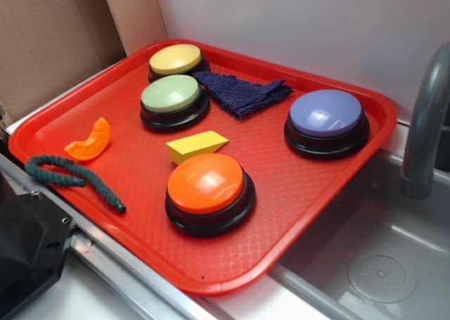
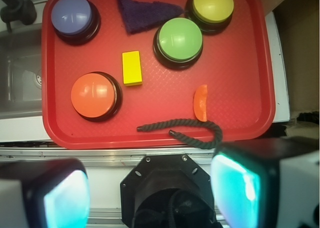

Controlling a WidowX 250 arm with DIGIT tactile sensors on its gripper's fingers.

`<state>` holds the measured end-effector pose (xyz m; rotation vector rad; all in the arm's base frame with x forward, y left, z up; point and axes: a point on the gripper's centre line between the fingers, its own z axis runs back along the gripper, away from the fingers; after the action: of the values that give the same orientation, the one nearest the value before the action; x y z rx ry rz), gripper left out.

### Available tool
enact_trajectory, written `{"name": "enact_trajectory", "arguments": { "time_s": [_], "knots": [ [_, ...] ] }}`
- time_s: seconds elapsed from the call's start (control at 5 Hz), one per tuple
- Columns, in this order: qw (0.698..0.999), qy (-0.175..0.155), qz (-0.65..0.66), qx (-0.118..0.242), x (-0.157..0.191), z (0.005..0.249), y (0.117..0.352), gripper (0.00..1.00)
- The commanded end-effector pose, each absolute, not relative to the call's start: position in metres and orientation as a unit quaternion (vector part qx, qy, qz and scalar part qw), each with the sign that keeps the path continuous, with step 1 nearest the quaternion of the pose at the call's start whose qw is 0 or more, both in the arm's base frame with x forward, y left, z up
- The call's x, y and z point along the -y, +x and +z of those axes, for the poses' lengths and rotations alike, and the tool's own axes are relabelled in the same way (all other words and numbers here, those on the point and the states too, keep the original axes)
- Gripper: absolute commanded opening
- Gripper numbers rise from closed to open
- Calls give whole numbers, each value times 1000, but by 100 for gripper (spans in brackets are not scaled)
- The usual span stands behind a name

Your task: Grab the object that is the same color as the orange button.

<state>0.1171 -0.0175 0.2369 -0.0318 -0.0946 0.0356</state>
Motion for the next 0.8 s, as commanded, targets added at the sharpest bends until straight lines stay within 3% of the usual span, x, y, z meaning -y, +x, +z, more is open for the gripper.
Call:
{"name": "enact_trajectory", "arguments": {
  "time_s": [0.0,0.4,0.6],
  "knots": [
    [999,-16,18,47,18,237,117,100],
    [990,-26,133,51,-6,207,127,100],
    [983,-15,171,57,-30,173,136,100]
  ]
}}
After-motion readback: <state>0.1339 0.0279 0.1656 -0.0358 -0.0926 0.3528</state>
